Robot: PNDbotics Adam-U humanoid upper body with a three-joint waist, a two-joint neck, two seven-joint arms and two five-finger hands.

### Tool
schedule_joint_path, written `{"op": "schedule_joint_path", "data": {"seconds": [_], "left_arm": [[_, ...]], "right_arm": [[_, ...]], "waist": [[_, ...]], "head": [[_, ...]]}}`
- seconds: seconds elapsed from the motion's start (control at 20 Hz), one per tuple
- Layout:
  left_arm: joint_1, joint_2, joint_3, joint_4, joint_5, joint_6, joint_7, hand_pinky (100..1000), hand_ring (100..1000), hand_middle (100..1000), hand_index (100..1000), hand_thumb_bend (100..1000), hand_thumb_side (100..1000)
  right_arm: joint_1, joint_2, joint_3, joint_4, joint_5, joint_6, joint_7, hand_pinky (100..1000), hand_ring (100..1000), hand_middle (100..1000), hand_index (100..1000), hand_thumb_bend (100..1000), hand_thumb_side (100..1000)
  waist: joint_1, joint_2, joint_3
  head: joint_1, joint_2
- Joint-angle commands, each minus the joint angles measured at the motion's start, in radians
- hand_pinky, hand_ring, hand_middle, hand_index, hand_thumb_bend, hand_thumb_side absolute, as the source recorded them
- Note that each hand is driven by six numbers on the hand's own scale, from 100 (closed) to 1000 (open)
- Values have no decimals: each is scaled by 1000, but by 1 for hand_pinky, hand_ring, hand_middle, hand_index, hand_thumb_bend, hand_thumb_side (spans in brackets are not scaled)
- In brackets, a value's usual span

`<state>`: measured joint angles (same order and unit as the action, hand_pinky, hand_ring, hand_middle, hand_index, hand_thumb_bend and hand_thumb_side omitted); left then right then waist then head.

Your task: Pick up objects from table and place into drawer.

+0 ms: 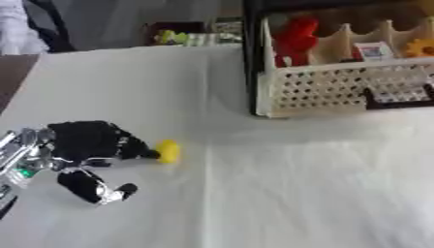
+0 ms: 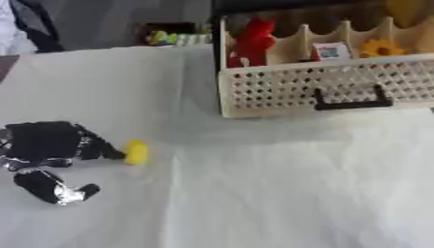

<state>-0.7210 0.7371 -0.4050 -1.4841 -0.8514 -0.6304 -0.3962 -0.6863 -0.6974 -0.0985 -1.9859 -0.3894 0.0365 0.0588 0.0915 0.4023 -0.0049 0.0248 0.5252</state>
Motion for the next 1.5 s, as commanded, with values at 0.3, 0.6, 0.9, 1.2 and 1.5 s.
{"op": "schedule_joint_path", "data": {"seconds": [0.3,0.6,0.9,1.2,1.5], "left_arm": [[-3,17,1,-7,26,21,27,522,720,780,1000,112,983],[15,17,12,-36,75,68,69,479,685,763,1000,100,951],[34,55,40,-128,160,98,118,482,694,775,1000,100,898],[-8,50,69,-126,253,94,79,499,716,787,1000,100,872],[-72,6,94,-29,311,90,21,495,712,779,1000,100,881]], "right_arm": [[-10,-9,-18,-14,-10,10,-1,468,599,214,514,169,1000],[-7,-4,-18,-14,-10,16,8,469,600,212,512,160,1000],[-3,-2,-21,-14,-10,22,16,470,601,212,512,156,1000],[-3,4,-22,-14,-15,30,20,471,603,212,511,153,1000],[-2,7,-24,-14,-16,34,27,472,604,211,511,147,1000]], "waist": [[-1,-17,2],[-2,-16,5],[0,-15,5],[1,-18,2],[1,-15,-7]], "head": [[2,-26],[-11,-29],[-22,-20],[-21,-28],[-20,-25]]}}
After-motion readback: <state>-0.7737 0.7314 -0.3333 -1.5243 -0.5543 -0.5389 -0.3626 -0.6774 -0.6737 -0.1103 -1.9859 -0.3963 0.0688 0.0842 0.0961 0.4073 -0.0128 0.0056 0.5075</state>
